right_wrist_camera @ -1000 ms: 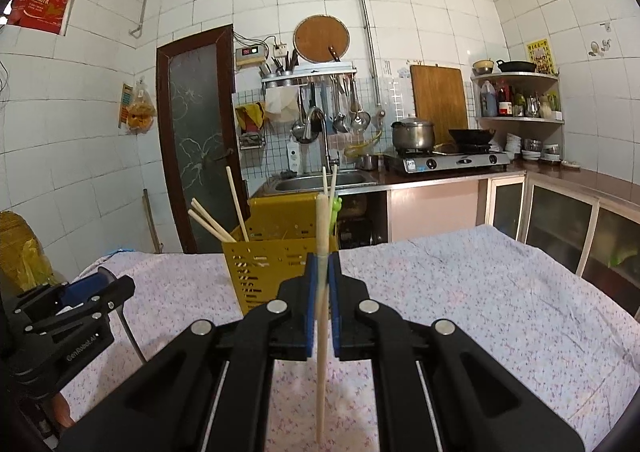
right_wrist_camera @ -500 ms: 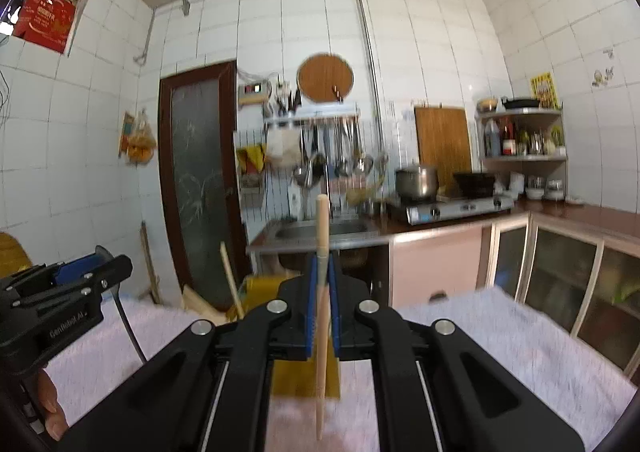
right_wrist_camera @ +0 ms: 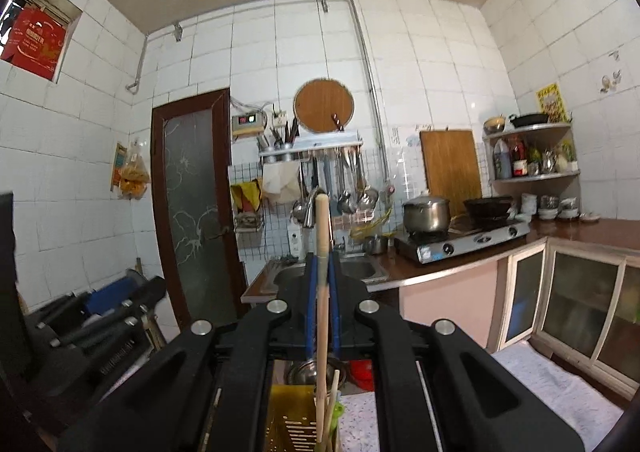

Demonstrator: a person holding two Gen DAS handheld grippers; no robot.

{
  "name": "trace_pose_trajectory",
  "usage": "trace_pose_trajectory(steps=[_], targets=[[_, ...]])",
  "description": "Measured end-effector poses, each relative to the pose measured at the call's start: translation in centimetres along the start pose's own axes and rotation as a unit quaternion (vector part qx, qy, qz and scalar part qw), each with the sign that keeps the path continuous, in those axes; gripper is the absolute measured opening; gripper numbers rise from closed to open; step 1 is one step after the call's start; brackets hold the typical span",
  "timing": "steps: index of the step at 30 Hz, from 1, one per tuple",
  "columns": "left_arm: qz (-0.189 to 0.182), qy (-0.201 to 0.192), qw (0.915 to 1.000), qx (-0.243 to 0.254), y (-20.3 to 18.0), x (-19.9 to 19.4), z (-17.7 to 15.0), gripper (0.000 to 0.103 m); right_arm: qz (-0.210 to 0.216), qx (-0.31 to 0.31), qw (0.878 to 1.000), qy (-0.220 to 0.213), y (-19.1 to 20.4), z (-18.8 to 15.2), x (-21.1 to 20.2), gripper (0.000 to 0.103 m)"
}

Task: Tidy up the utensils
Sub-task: 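Lower both items into the yellow holder and open both tools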

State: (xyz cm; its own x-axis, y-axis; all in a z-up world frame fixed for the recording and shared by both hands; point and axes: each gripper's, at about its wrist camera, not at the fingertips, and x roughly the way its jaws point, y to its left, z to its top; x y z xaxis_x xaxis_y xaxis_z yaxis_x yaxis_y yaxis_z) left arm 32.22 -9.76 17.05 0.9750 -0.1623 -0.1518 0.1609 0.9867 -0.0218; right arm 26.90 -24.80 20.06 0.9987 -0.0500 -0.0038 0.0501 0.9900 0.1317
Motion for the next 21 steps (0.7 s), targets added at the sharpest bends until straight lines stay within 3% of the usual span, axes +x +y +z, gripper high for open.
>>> trace_pose_trajectory(steps=[9, 13, 14, 16, 21], targets=[[0.008, 0.072, 0.9974, -0.001, 0.9, 4.2, -5.4, 0.036, 0.003, -0.018, 0.995, 0.102, -0.2, -6.7, 3.7, 0.006], [0.014, 0.083, 0.9964, -0.009, 1.9, 3.1, -5.3, 0.060, -0.005, -0.028, 0.990, 0.140, -0.4, -7.9, 4.2, 0.008], [0.015, 0.082, 0.9965, -0.013, 2.3, 2.3, -5.1, 0.064, -0.012, -0.032, 0.988, 0.149, -0.5, -7.9, 4.1, 0.012], [0.016, 0.085, 0.9960, -0.021, 3.0, 0.7, -4.8, 0.069, -0.022, -0.030, 0.987, 0.155, -1.0, -7.8, 3.5, 0.051], [0.034, 0.081, 0.9959, -0.023, 4.4, -4.5, -4.5, 0.088, -0.036, -0.028, 0.986, 0.160, -1.8, -6.8, -0.4, 0.058]])
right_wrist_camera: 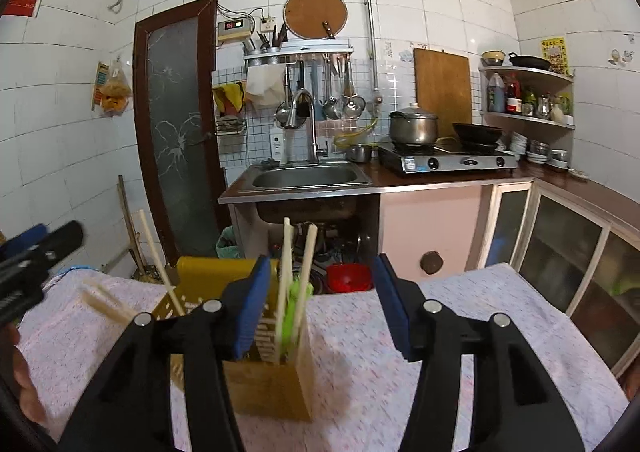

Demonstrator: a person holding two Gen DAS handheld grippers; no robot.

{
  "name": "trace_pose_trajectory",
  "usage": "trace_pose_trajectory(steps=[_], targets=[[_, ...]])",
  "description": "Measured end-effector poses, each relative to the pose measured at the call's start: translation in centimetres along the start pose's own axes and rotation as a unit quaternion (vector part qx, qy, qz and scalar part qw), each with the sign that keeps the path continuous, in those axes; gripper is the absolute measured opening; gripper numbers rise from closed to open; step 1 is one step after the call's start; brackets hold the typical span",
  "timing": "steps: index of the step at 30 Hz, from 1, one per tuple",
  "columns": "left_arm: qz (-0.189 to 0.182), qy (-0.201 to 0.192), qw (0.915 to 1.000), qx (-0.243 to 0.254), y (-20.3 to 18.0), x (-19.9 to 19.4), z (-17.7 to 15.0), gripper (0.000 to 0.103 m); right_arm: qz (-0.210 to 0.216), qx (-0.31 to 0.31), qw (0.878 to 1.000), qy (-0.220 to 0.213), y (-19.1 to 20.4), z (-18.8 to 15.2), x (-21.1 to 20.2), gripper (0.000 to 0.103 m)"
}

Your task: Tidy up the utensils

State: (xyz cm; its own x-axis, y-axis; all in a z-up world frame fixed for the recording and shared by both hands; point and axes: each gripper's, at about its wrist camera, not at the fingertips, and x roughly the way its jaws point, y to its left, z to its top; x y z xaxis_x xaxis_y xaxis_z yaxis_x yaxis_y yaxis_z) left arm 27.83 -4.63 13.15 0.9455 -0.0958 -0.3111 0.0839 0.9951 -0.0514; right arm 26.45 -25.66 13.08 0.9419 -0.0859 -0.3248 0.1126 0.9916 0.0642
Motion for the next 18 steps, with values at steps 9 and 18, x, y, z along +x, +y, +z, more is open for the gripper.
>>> trace_pose_trajectory(steps=[9, 18], targets=[[0.012, 0.001, 0.9999, 0.002, 2.2, -9.5, -5.2, 0.098, 0.000, -0.009, 1.000, -0.014, -0.1, -4.8, -9.1, 0.091], [0.020, 0.006, 0.9997, 0.015, 2.8, -14.8, -13.3, 0.098, 0.005, -0.010, 1.000, -0.007, 1.3, -11.9, -15.8, 0.098]])
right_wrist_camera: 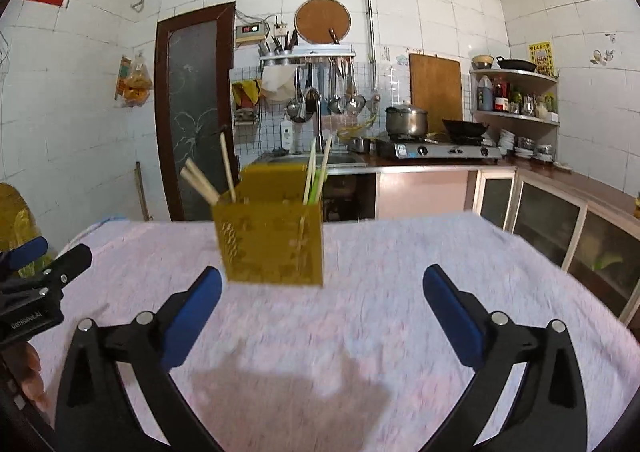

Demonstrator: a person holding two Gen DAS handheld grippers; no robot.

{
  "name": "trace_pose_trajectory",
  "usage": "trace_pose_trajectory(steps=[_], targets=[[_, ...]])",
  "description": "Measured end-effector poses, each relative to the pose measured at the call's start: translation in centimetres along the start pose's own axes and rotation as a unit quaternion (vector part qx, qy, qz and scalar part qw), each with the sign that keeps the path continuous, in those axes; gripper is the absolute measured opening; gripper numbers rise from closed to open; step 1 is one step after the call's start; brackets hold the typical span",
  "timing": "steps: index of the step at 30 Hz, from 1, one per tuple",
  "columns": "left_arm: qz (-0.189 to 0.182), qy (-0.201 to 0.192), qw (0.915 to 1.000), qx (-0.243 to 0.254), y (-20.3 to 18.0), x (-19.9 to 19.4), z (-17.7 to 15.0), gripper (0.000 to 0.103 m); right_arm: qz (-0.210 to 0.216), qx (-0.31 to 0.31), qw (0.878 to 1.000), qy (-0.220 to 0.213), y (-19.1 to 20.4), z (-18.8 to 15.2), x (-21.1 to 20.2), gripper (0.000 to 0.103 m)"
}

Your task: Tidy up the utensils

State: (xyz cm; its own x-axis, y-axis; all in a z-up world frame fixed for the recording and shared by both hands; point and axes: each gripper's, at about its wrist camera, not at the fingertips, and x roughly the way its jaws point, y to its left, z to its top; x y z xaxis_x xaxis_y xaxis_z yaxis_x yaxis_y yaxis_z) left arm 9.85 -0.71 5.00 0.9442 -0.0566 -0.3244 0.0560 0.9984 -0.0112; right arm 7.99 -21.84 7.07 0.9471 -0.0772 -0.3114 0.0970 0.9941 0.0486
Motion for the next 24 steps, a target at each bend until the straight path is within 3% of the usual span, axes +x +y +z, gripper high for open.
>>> trace_pose_trajectory(steps=[6, 13, 24], targets=[[0.006, -0.017, 0.9998, 0.011, 0.0, -2.1, -3.4, 0.098, -0.007, -0.001, 1.000, -0.003, 0.3, -3.3, -2.1, 0.098], [0.012, -0.025, 0.9994, 0.022, -0.4, -2.1, -4.8, 0.098, -0.019, -0.006, 1.000, -0.024, 0.2, -5.6, -3.1, 0.098], [0.013, -0.029, 0.9994, 0.011, 0.1, -2.1, -5.0, 0.098, -0.019, -0.003, 0.999, -0.039, 0.0, -5.7, -3.6, 0.098]])
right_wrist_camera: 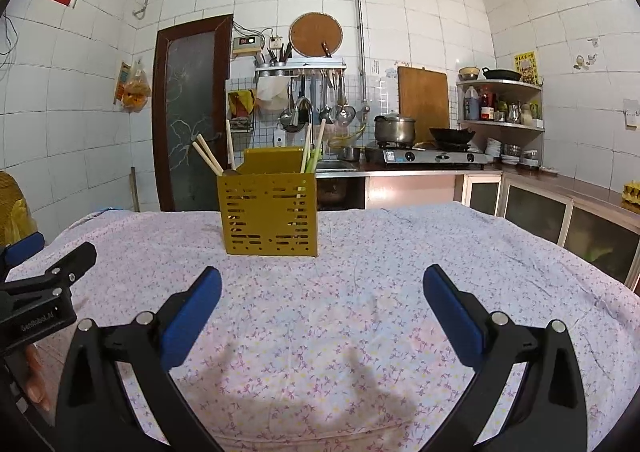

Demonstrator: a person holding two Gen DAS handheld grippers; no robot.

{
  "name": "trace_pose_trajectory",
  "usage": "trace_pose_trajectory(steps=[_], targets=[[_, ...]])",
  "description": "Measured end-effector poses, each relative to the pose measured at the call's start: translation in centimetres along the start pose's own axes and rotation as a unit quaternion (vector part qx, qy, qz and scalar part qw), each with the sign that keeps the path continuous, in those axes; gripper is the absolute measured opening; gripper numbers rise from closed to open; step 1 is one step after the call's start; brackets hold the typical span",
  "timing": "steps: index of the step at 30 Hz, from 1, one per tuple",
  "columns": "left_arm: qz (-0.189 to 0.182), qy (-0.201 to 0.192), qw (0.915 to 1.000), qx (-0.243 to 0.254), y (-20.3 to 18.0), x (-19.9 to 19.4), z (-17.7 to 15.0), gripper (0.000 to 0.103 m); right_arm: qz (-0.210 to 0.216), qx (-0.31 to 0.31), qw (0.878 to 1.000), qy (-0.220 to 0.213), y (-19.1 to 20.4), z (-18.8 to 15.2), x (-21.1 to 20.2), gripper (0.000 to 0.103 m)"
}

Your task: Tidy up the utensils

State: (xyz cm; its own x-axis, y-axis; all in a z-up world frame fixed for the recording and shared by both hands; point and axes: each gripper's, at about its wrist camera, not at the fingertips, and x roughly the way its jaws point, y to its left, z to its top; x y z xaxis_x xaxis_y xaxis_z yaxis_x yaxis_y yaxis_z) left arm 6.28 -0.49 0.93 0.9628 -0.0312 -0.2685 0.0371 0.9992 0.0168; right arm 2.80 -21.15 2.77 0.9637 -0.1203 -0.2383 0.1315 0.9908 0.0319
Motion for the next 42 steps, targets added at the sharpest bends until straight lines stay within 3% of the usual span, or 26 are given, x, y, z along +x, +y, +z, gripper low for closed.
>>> trace_pose_trajectory(steps=[42], targets=[[-0.003, -0.014, 0.9999, -0.004, 0.06, -0.66, -0.03, 0.098, -0.005, -0.012, 1.000, -0.010, 0.42, 0.17, -0.73, 0.098]])
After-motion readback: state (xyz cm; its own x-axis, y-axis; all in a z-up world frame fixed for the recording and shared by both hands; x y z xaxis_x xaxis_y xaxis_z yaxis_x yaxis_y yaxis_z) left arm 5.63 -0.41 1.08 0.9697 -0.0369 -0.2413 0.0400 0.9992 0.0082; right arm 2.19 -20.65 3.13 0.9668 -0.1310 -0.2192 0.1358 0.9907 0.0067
